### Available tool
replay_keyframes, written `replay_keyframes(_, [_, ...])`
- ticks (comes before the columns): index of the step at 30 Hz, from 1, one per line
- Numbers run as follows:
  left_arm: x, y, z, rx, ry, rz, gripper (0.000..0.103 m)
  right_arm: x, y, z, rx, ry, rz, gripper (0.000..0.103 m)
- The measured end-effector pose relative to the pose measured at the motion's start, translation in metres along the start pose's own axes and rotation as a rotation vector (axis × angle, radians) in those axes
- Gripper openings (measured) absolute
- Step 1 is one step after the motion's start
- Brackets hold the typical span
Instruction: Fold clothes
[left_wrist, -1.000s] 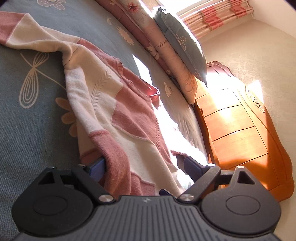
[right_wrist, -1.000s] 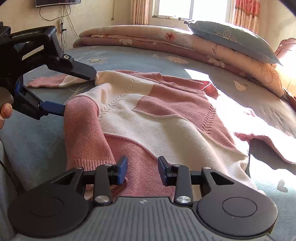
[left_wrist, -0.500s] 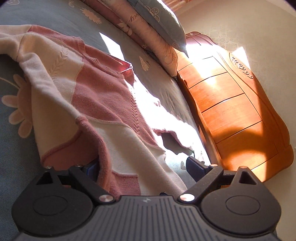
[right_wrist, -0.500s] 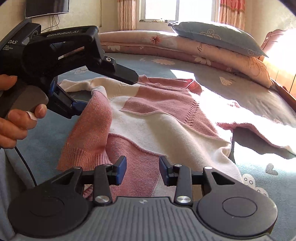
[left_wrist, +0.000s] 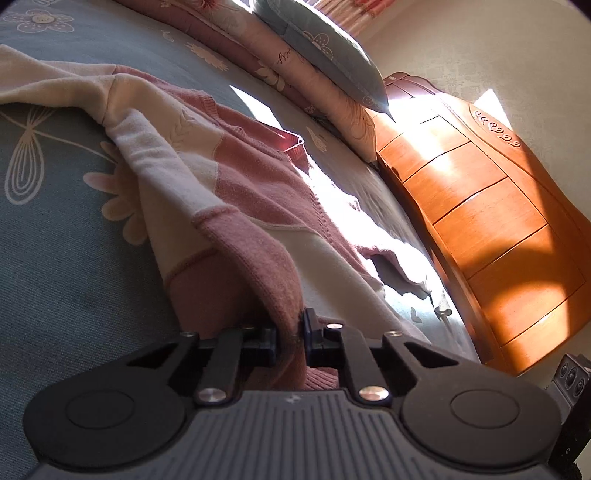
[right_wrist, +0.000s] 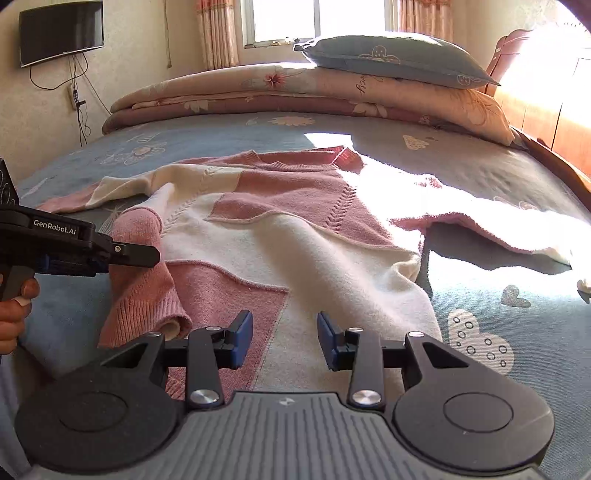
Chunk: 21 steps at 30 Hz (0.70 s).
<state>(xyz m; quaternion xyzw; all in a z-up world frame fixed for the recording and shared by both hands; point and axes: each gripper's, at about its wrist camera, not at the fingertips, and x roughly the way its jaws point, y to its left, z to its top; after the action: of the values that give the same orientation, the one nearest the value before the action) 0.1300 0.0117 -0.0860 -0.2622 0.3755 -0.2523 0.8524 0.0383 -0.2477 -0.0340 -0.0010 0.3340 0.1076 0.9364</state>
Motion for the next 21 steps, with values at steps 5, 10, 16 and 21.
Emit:
replay_keyframes(5, [-0.031,0.004,0.005,-0.043,-0.057,-0.015,0.005,-0.012,-0.017,-0.003,0.035,-0.022,-0.043,0.047])
replay_keyframes(10, [-0.068,0.013,0.008,-0.097,-0.091,0.025,0.005,-0.018,-0.028,-0.008,0.089,-0.036,-0.044,0.047])
replay_keyframes(16, [-0.099,0.042,0.012,-0.209,-0.139,0.073,0.005,-0.031,-0.036,-0.01,0.118,-0.063,-0.071,0.048])
replay_keyframes(21, [-0.087,0.074,0.003,-0.299,-0.082,0.143,0.01,-0.047,-0.056,-0.016,0.22,-0.087,-0.085,0.053])
